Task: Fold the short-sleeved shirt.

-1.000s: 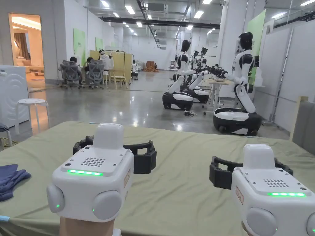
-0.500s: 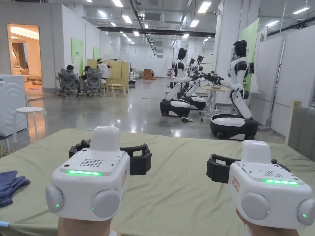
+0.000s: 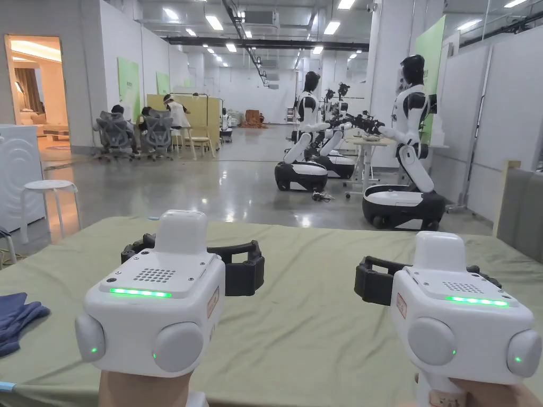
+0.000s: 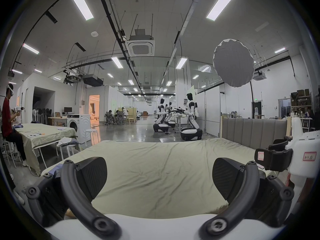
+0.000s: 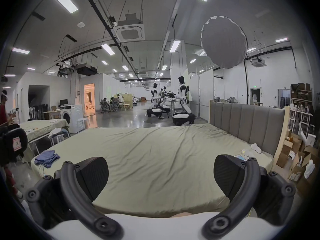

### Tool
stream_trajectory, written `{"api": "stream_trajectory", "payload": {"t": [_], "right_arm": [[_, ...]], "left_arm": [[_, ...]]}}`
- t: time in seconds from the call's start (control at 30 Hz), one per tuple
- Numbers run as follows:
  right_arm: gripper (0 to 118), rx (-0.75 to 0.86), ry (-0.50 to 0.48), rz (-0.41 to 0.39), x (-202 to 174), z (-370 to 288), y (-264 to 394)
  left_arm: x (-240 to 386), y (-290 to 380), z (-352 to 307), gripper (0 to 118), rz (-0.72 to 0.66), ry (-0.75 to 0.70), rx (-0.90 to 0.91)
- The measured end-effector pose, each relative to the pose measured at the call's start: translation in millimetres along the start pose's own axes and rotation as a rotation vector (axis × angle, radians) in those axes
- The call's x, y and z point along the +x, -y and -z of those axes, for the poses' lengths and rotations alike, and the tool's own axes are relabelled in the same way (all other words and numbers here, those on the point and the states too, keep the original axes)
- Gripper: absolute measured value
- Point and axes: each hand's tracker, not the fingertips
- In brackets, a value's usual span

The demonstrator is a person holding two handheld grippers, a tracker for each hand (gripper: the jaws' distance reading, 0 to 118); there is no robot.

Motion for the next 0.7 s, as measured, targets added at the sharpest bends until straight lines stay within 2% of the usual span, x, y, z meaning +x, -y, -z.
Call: {"api": "stream_trajectory", "payload": {"t": [0.13,0.3,0.37,0.5,0.57,0.67,0.7], "right_arm": [[118,0.036,0.045,-0.027,0.2,-4.2,-1.7],[118,0.054,0.030,-0.015,-0.3,-8.5,-3.9],[118,0.063,0.070,-0.040,-3.1,-7.4,-3.4],[118,0.047,0.060,-0.068,-3.5,6.2,5.8],[118,0.055,0.103,-0.109,-7.2,7.5,9.7],[118,0.050,0.093,-0.104,-7.7,4.2,7.2],[118,0.035,0.100,-0.081,-7.6,4.3,6.9]], "left_arm": [[1.0,4.9,2.3,117,0.001,0.003,-0.004],[2.0,7.7,4.1,117,-0.003,0.006,-0.013],[3.1,8.3,4.5,117,-0.001,0.008,-0.011],[1.2,9.2,4.8,117,-0.002,0.003,-0.006],[-0.8,9.4,5.0,117,-0.010,0.001,-0.006],[-4.2,8.9,4.1,117,-0.024,-0.005,-0.005],[-5.0,8.9,4.0,117,-0.028,-0.006,-0.004]]}}
